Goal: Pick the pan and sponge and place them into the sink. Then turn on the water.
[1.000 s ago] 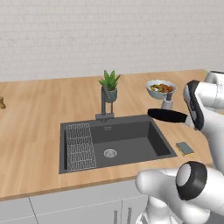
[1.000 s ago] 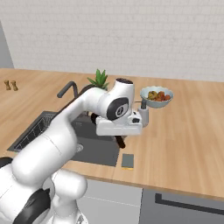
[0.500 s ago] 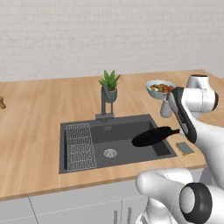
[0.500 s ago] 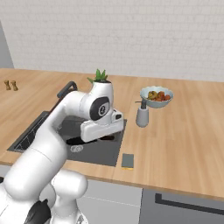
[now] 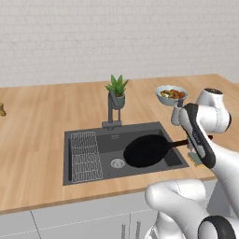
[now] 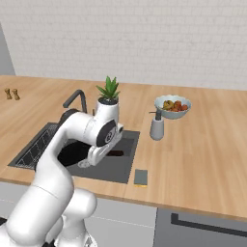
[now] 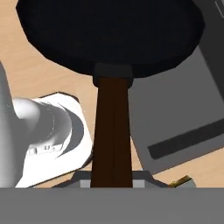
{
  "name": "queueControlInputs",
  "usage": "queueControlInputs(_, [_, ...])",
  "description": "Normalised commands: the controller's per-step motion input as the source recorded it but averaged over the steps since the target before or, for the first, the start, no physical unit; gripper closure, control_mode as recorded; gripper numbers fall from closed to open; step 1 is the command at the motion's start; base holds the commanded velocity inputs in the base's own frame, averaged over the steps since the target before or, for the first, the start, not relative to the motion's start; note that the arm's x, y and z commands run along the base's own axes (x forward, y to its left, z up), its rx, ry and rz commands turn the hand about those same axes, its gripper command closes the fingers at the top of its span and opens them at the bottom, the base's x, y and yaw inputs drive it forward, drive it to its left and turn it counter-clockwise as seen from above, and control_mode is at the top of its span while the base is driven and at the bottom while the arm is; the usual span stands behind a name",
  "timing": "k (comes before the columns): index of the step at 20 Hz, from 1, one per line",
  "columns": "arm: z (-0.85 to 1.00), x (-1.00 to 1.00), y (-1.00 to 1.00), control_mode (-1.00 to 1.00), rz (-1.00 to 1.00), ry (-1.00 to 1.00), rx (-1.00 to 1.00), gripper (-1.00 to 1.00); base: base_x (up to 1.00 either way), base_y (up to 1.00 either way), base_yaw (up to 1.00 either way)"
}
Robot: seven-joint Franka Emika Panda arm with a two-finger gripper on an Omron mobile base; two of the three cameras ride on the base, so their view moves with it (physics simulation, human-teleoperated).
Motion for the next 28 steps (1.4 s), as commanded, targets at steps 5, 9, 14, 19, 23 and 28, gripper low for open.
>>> queueControlInputs(5, [-0.09,0.56,0.04,-1.0,0.09,0.0,0.14,1.0,0.0,0.0,0.0])
queueControlInputs(9, [-0.23,0.64,0.12,-1.0,0.0,0.0,0.05,1.0,0.0,0.0,0.0])
queueControlInputs(14, [-0.46,0.4,0.13,-1.0,0.0,0.0,0.01,1.0,0.0,0.0,0.0])
queueControlInputs(19, [-0.6,0.18,0.14,-1.0,-0.01,0.0,0.0,1.0,0.0,0.0,0.0])
queueControlInputs(23, [-0.54,0.13,0.2,-1.0,-0.03,0.0,0.0,1.0,0.0,0.0,0.0])
queueControlInputs(28, [-0.51,0.32,0.29,-1.0,-0.05,0.0,0.0,1.0,0.0,0.0,0.0])
